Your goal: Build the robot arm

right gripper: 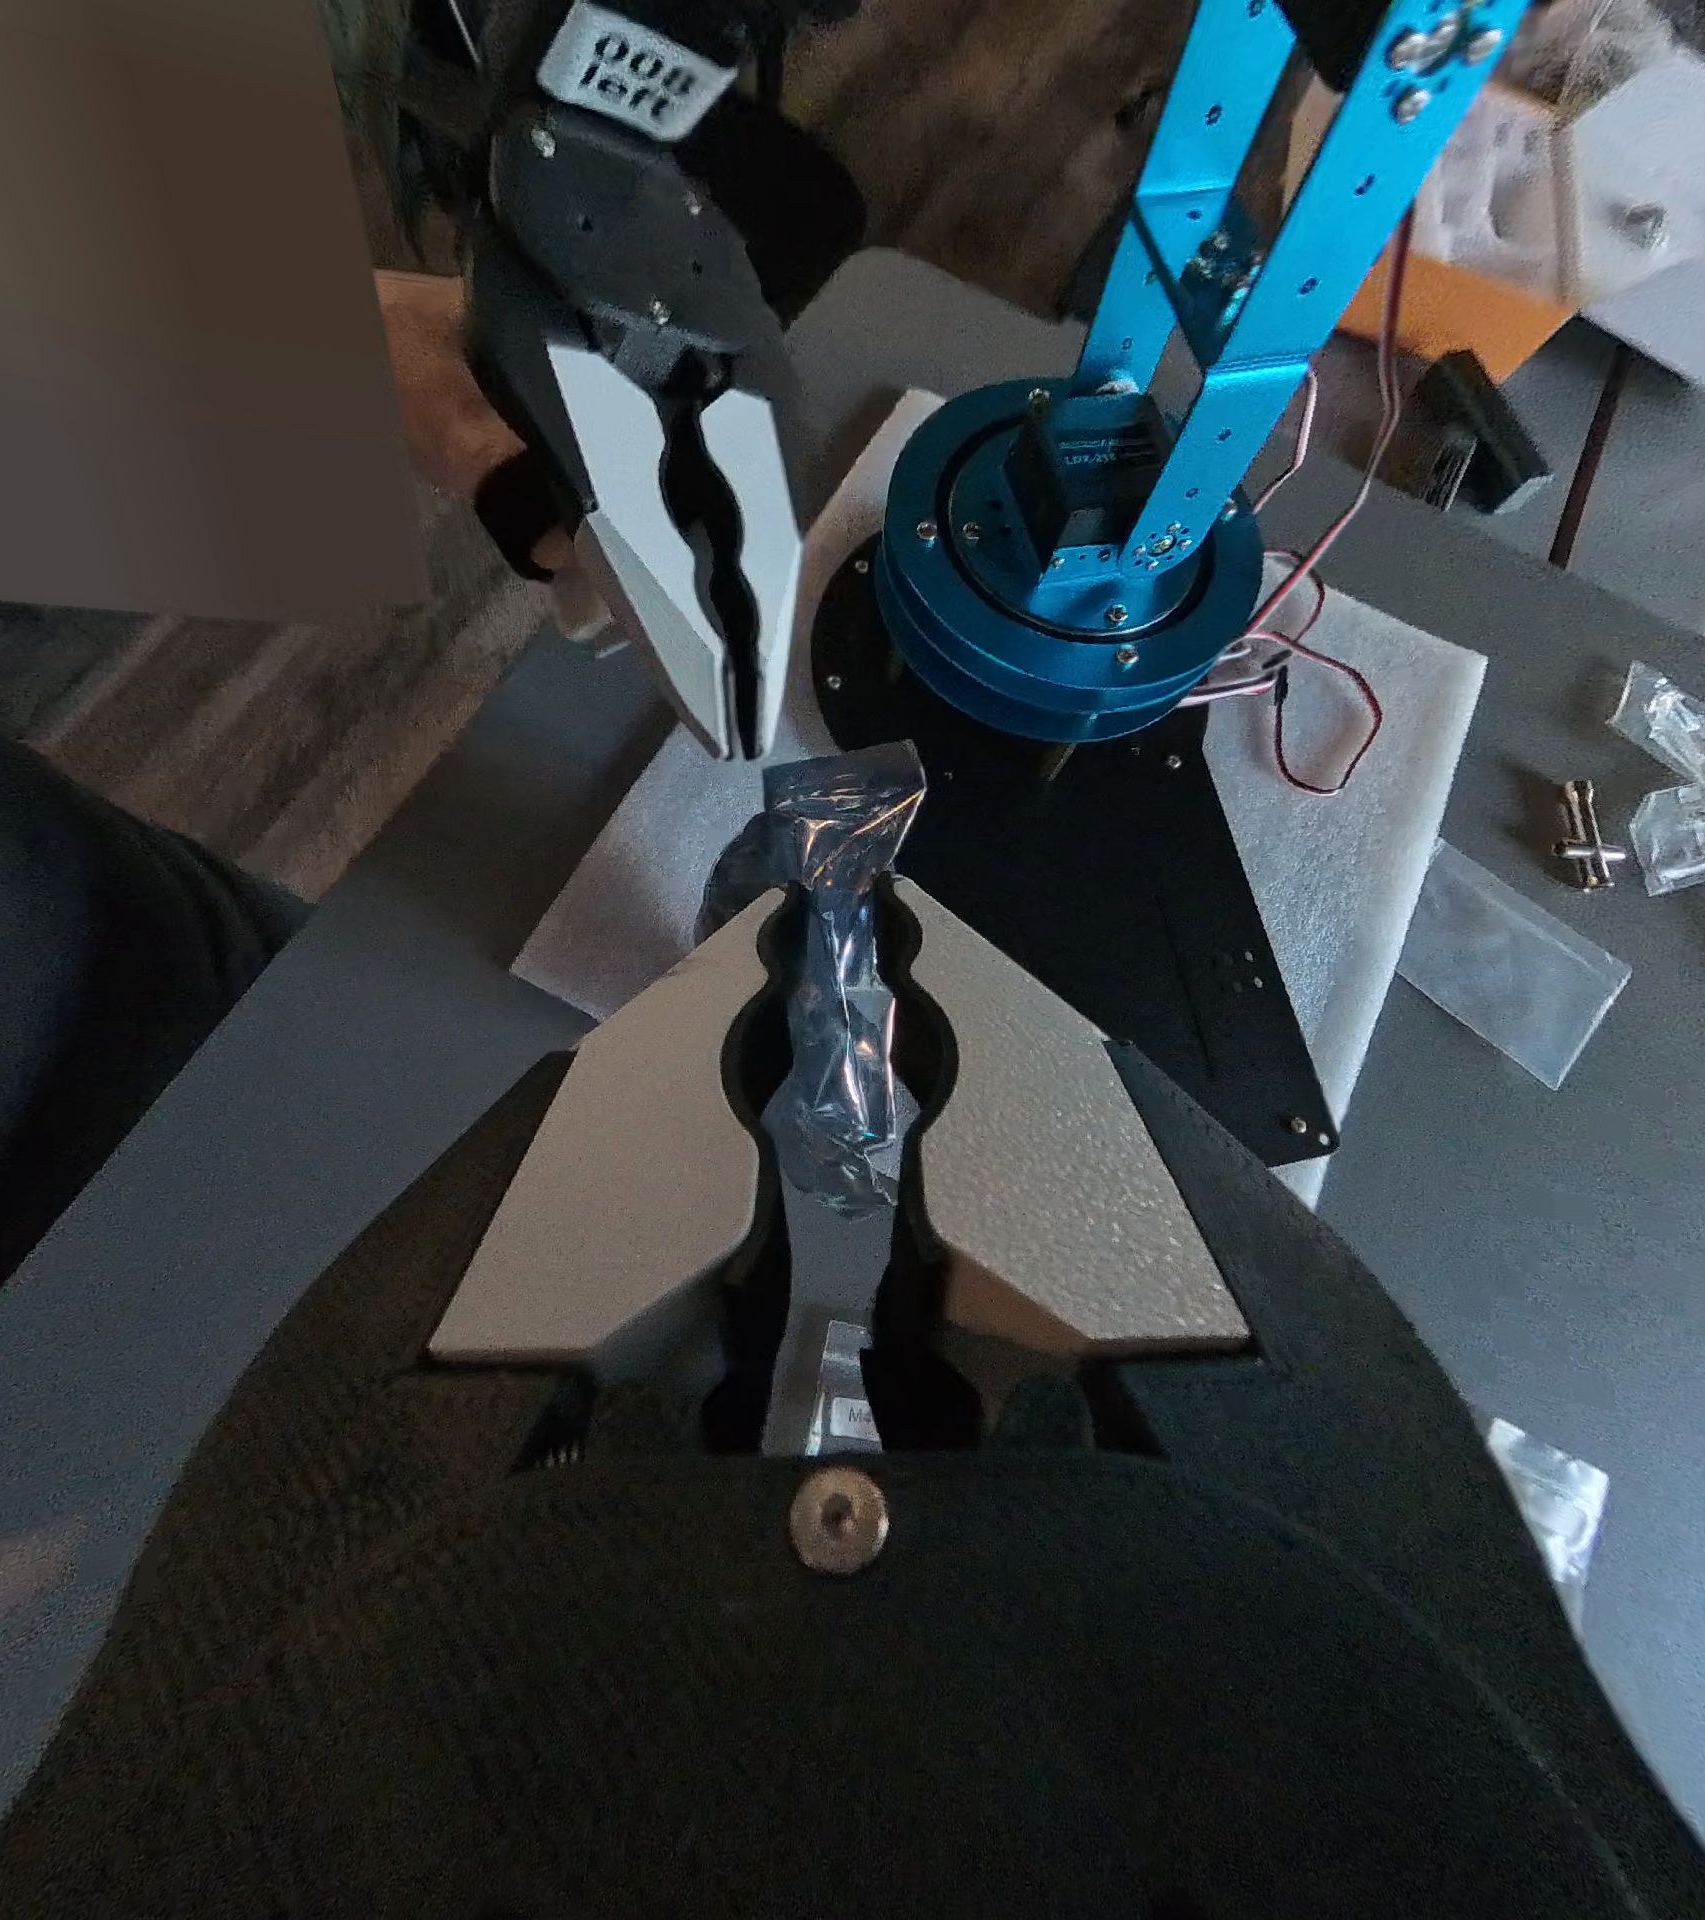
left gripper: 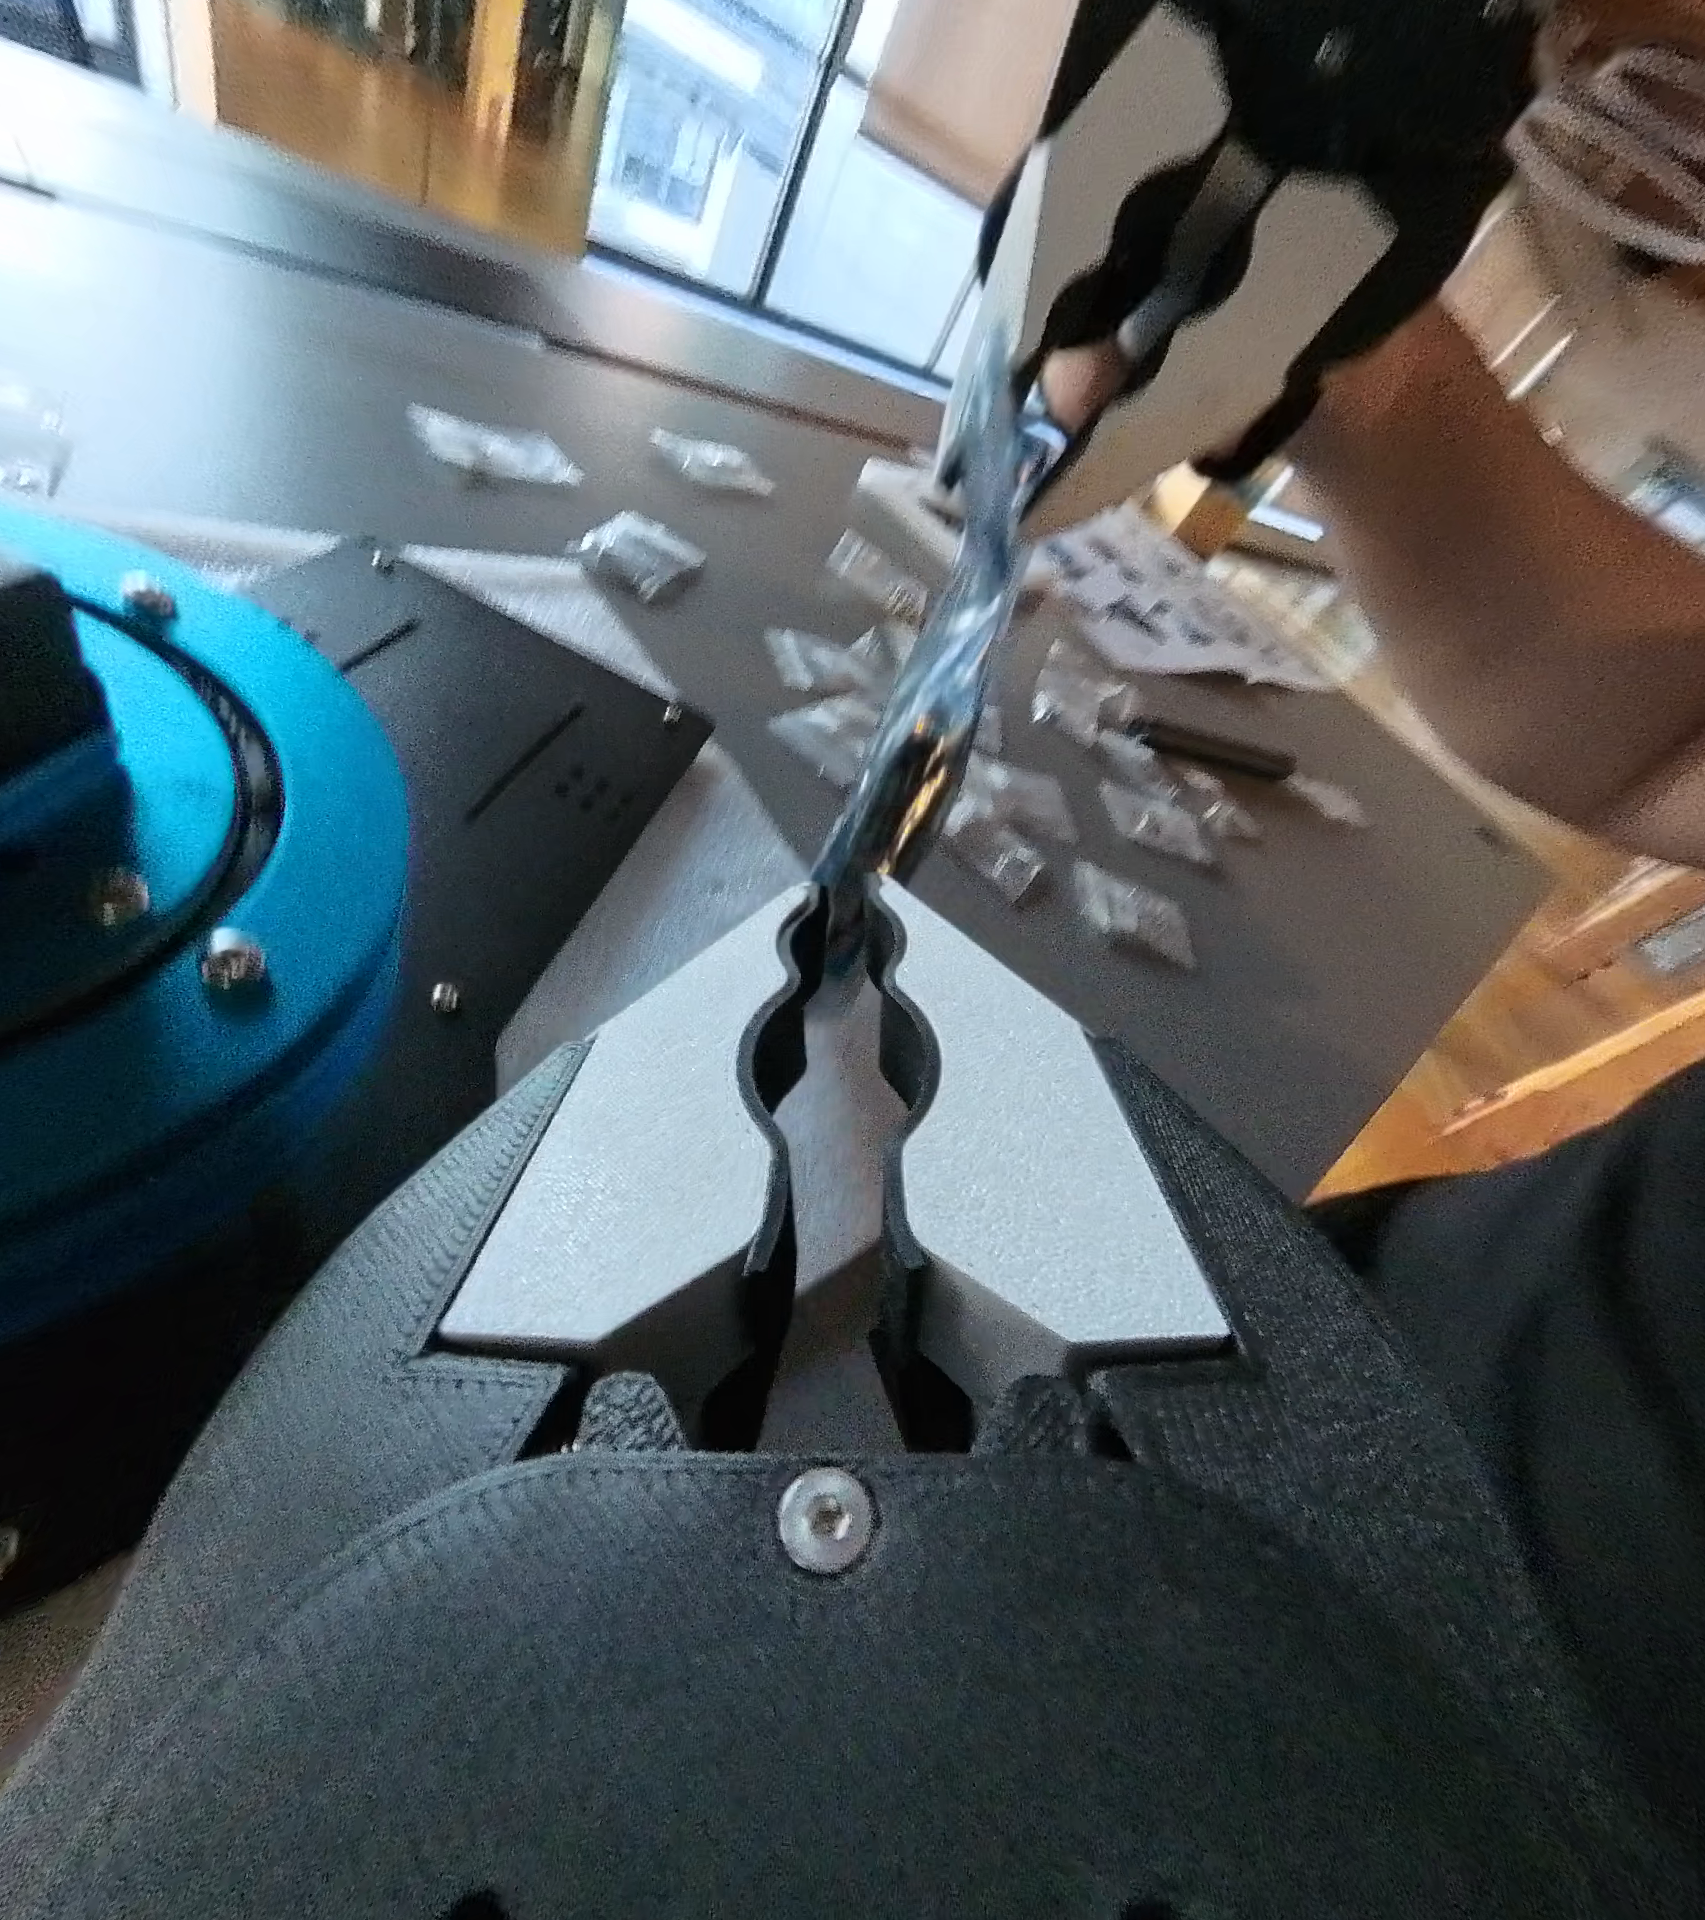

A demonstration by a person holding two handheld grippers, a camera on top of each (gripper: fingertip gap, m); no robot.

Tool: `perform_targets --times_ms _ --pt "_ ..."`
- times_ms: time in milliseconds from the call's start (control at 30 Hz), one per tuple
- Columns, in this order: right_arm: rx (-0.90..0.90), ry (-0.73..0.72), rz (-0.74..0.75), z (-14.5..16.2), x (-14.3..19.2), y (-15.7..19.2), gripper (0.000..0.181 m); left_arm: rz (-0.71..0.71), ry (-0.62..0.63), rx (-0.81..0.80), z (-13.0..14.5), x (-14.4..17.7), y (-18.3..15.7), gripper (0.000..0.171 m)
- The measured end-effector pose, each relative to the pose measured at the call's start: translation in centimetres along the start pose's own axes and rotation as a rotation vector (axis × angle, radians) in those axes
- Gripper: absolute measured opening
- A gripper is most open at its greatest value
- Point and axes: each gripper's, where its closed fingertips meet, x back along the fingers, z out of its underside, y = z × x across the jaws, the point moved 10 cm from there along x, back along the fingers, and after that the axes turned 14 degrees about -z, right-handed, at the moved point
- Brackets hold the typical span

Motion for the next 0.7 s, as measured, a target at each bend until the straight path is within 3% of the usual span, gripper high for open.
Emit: perform_targets --times_ms 167,267,433,567,700 --pt "-0.01 -0.076 0.01 1.8 1.2 0.0 0.012 -0.034 0.094 0.019 2.1 -0.3 0.2 0.006" --pt "-0.009 -0.085 0.027 2.5 1.7 0.2 0.012 -0.009 0.114 0.149 2.6 -1.2 0.6 0.0" --pt "-0.001 -0.091 0.056 3.2 2.2 0.7 0.013 -0.01 0.063 0.434 2.6 -1.9 1.2 0.001" --pt "0.003 -0.085 0.075 3.3 2.4 0.9 0.013 0.078 -0.012 0.721 2.9 -1.8 1.1 0.0" --pt "-0.018 -0.079 0.101 3.8 2.7 1.1 0.014 -0.034 -0.132 0.74 3.8 -0.5 -0.4 0.0"
